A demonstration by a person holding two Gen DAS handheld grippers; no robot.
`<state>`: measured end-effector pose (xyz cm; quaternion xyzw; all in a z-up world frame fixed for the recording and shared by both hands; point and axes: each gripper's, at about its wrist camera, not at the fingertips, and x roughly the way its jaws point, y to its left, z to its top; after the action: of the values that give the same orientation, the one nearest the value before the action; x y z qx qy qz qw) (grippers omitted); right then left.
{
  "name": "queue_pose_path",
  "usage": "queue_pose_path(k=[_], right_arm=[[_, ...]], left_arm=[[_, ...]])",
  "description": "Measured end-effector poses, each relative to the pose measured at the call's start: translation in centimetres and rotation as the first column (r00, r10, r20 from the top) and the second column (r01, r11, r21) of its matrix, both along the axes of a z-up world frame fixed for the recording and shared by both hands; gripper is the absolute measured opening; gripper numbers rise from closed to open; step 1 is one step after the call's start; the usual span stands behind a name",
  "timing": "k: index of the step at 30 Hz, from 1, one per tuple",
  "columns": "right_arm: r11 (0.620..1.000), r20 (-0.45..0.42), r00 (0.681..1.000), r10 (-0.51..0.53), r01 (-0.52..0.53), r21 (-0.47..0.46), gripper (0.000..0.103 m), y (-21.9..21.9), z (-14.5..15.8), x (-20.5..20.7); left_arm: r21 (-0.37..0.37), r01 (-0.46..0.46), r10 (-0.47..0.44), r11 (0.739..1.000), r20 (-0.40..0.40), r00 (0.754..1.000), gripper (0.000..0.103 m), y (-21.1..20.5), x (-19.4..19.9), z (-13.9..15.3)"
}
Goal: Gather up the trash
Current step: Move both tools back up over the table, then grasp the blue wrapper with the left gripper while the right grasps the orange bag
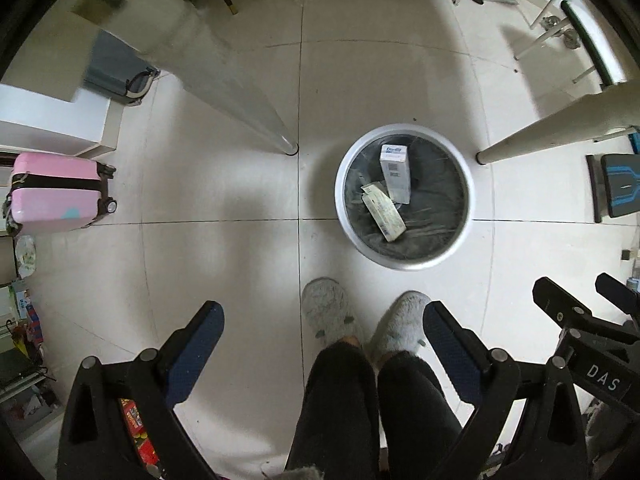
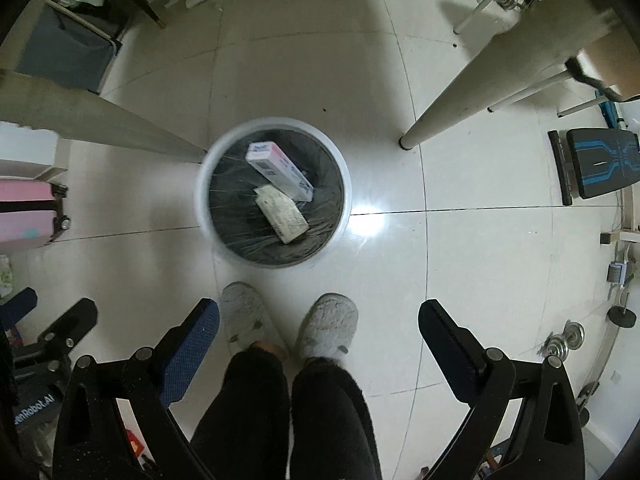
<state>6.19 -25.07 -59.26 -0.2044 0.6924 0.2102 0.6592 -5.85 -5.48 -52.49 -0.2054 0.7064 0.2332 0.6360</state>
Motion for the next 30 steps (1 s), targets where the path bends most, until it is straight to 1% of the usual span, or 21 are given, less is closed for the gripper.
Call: queue_pose_path(k=[3, 6, 8, 9, 11, 12, 13, 15, 17, 19, 21, 23, 24, 25, 27, 30], right_arm=[[1.0, 0.009, 1.0, -0.003, 0.003, 0.014, 0.101, 0.0, 4.7, -0.8], [0.999, 0.012, 1.0, -0.022, 0.021, 0.029, 0.101, -0.1, 9.5, -1.5], [0.998, 0.009, 0.999, -0.047, 0.047, 0.046, 0.101, -0.3, 13.4, -1.7], [0.996, 0.011, 0.998, -0.061, 0.061, 0.059, 0.101, -0.4, 15.4, -1.6], [0.992, 0.016, 0.996, -0.092, 0.09, 0.089, 0.101, -0.5, 19.8, -1.0], [0.989, 0.018, 0.994, -0.106, 0.104, 0.103, 0.101, -0.5, 21.2, -0.5], [0.985, 0.023, 0.992, -0.125, 0.121, 0.121, 0.101, -0.6, 23.4, 0.4], [0.979, 0.028, 0.988, -0.154, 0.148, 0.143, 0.101, -0.8, 26.1, 2.3], [0.974, 0.061, 0.981, -0.182, 0.172, 0.147, 0.101, -1.0, 28.8, 4.9], [0.967, 0.092, 0.971, -0.22, 0.205, 0.151, 0.101, -1.3, 30.9, 8.1], [0.958, 0.101, 0.962, -0.255, 0.237, 0.159, 0.101, -1.6, 31.8, 11.1], [0.947, 0.094, 0.953, -0.288, 0.269, 0.176, 0.099, -1.7, 32.6, 14.4], [0.942, 0.091, 0.95, -0.298, 0.277, 0.191, 0.093, -1.9, 33.2, 16.1], [0.94, 0.093, 0.948, -0.303, 0.281, 0.195, 0.089, -1.6, 33.3, 17.4], [0.938, 0.089, 0.948, -0.305, 0.283, 0.201, 0.087, -1.1, 33.4, 20.3], [0.941, 0.09, 0.953, -0.288, 0.265, 0.209, 0.087, 0.1, 33.5, 25.4]], left_arm=[[-0.014, -0.001, 0.001, 1.0, 0.011, 1.0, 0.101, 0.1, -0.8, 4.3], [-0.005, -0.003, 0.003, 1.0, 0.028, 1.0, 0.101, 0.6, -1.4, 8.7], [0.011, -0.011, 0.01, 1.0, 0.052, 0.999, 0.101, 1.4, -1.7, 12.0], [0.023, -0.017, 0.015, 1.0, 0.079, 0.997, 0.101, 2.2, -1.6, 14.1], [0.051, -0.023, 0.017, 0.998, 0.118, 0.993, 0.101, 3.5, -0.9, 17.0], [0.061, -0.023, 0.015, 0.998, 0.131, 0.991, 0.101, 4.0, -0.6, 17.8], [0.072, -0.026, 0.015, 0.997, 0.146, 0.989, 0.101, 4.8, 0.4, 18.8], [0.071, -0.041, 0.029, 0.997, 0.163, 0.986, 0.101, 6.1, 2.4, 19.9], [0.06, -0.058, 0.045, 0.997, 0.191, 0.98, 0.101, 7.3, 5.1, 21.0], [0.03, -0.061, 0.053, 0.998, 0.218, 0.974, 0.101, 8.1, 8.6, 21.8], [0.007, -0.05, 0.047, 0.999, 0.218, 0.975, 0.101, 8.3, 11.2, 21.9], [-0.052, -0.042, 0.052, 0.998, 0.215, 0.975, 0.101, 8.5, 14.2, 21.4], [-0.09, -0.044, 0.062, 0.995, 0.209, 0.976, 0.101, 8.4, 16.1, 20.7], [-0.12, -0.049, 0.073, 0.992, 0.204, 0.976, 0.101, 8.3, 17.3, 20.1], [-0.15, -0.062, 0.091, 0.987, 0.197, 0.976, 0.101, 8.4, 19.6, 19.1], [-0.165, -0.082, 0.109, 0.983, 0.162, 0.981, 0.101, 7.7, 22.4, 17.8]])
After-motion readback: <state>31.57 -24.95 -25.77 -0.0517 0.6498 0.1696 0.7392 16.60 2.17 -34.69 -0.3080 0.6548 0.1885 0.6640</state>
